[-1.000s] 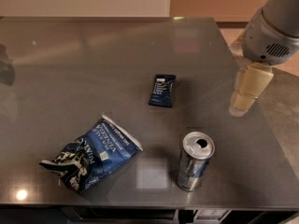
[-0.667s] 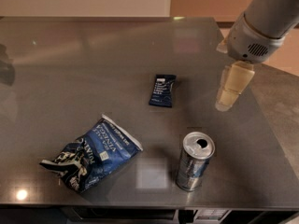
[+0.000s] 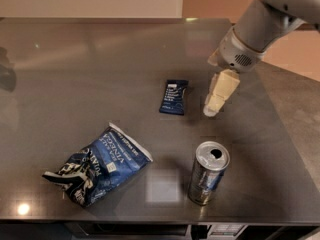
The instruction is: Move rxbar blueberry near blue chip bag
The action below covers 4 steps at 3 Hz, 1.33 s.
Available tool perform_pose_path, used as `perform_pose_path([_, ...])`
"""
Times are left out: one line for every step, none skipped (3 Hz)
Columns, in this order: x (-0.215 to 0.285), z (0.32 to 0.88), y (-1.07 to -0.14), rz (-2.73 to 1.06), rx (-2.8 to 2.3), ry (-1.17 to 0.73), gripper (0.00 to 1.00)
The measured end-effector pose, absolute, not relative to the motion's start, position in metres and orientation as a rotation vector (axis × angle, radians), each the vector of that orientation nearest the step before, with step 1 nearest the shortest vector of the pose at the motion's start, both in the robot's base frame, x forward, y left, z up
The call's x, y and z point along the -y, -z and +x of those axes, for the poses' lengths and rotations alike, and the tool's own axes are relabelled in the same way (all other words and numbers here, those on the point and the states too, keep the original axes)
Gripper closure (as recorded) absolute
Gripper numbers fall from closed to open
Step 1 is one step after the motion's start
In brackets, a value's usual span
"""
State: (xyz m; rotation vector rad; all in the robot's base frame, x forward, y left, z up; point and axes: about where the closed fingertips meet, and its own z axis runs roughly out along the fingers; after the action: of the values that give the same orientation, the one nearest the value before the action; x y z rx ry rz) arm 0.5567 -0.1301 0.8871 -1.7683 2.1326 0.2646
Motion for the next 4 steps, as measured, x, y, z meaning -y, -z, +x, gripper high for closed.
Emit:
perform_pose_path([0.101, 0.585, -0.850, -1.751, -2.099, -0.420, 0.00])
perform_pose_path([0.089, 0.597, -0.833, -1.744, -2.093, -0.464, 0.00])
perform_pose_path([0.072, 0.607, -0.816, -1.736, -2.085, -0.501, 0.00])
perform_pose_path([0.059, 0.612, -0.809, -1.728, -2.075, -0.524, 0.18])
